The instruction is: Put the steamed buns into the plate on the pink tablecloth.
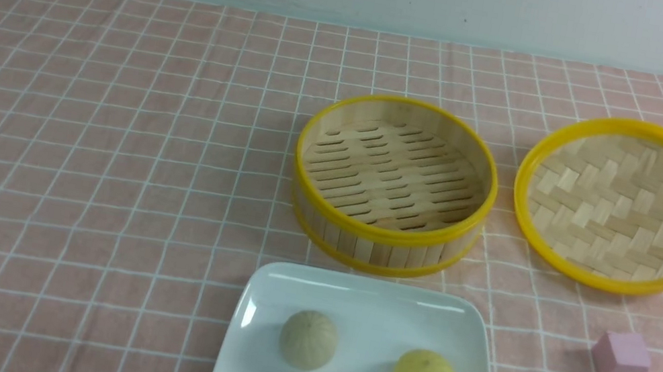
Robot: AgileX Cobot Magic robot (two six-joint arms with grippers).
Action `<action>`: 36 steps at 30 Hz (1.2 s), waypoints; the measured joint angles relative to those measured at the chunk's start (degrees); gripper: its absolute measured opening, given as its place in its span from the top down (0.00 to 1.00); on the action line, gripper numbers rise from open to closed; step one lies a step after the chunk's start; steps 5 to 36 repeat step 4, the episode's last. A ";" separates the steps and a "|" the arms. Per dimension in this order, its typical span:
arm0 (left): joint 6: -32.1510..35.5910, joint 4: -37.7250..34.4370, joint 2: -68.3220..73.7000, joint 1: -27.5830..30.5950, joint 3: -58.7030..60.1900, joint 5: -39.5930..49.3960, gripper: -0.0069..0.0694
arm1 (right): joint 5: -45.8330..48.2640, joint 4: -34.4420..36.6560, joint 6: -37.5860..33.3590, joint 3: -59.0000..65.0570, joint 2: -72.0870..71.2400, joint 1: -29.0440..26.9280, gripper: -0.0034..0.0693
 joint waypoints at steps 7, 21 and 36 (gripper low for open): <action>0.00 0.00 0.00 0.00 0.00 0.00 0.76 | 0.00 0.00 0.00 0.00 0.00 0.00 0.74; 0.00 0.00 0.00 0.00 0.00 0.00 0.76 | 0.00 0.00 0.00 0.00 0.00 0.00 0.74; 0.00 0.00 0.00 0.00 0.00 0.00 0.76 | 0.00 0.00 0.00 0.00 0.00 0.00 0.74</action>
